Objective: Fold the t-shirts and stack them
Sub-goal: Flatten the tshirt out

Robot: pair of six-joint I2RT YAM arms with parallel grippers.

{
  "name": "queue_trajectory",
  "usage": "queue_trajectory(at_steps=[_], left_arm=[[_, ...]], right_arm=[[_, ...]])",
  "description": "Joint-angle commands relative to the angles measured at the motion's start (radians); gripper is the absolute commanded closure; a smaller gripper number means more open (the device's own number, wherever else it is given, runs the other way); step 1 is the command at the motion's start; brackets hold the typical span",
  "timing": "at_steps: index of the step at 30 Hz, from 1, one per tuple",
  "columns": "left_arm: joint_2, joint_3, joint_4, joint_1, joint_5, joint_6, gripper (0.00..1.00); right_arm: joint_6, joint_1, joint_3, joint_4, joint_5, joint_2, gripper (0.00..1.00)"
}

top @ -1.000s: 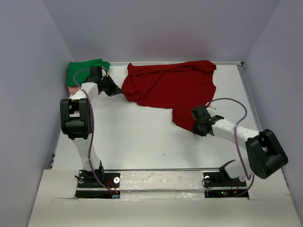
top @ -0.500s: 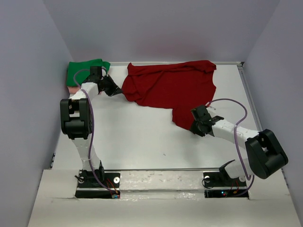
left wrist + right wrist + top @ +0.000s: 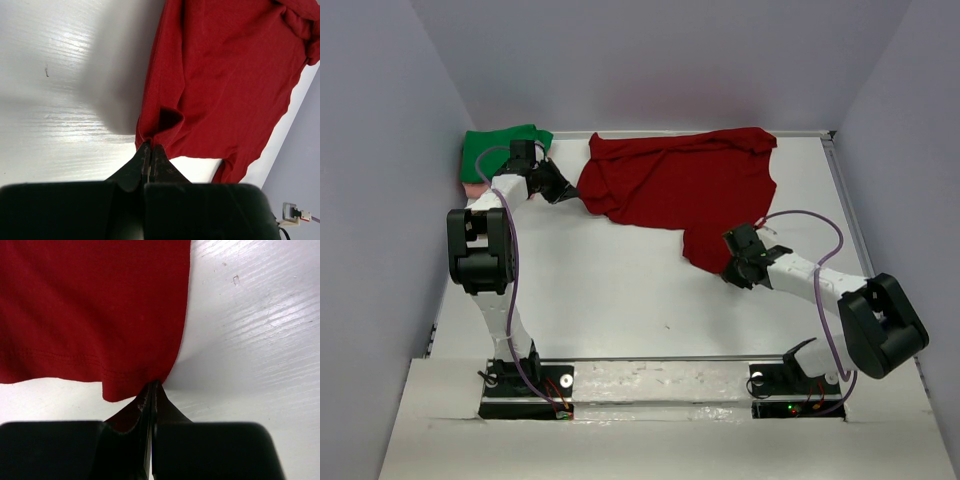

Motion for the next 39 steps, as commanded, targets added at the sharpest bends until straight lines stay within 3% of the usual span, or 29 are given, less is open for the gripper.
queue_trajectory(at_steps=[1,6,7,11,13,16,24,32,39], left_arm=[[-0.058,-0.015,0.002,-0.002,0.024,0.012,1.0],[-0.092,0.018,-0.035,-0.003,-0.024,0.047,1.0],[-0.111,0.03,-0.046,-0.046,-0.048,0.058,1.0],[-0.19,0.077,-0.093,-0.087,-0.125,0.112,1.0],[-0.252,0.094,-0.115,-0.12,-0.161,0.142,1.0],[-0.325,0.125,-0.148,-0.152,-0.198,0.177,1.0],[-0.521,0.185,-0.204,-0.169,-0.232,0.237,1.0],[-0.744,0.214,-0.221,-0.169,-0.375,0.28,1.0],[-0.838,0.307,-0.257,-0.167,-0.367,0.288,1.0]], right_arm=[[-0.008,0.009,0.007,-0.012,0.063,-0.04,1.0],[-0.121,0.009,0.105,-0.058,0.243,-0.087,1.0],[-0.149,0.009,0.133,-0.068,0.283,-0.108,1.0],[-0.376,0.009,0.299,-0.011,0.49,-0.152,1.0],[-0.574,-0.017,0.411,0.093,0.576,-0.153,1.0],[-0.851,-0.073,0.536,0.245,0.54,-0.167,1.0],[-1.161,-0.231,0.883,0.335,0.427,-0.127,1.0],[-1.37,-0.308,1.196,0.338,0.408,-0.113,1.0],[-1.335,-0.308,1.409,0.168,0.342,-0.155,1.0]])
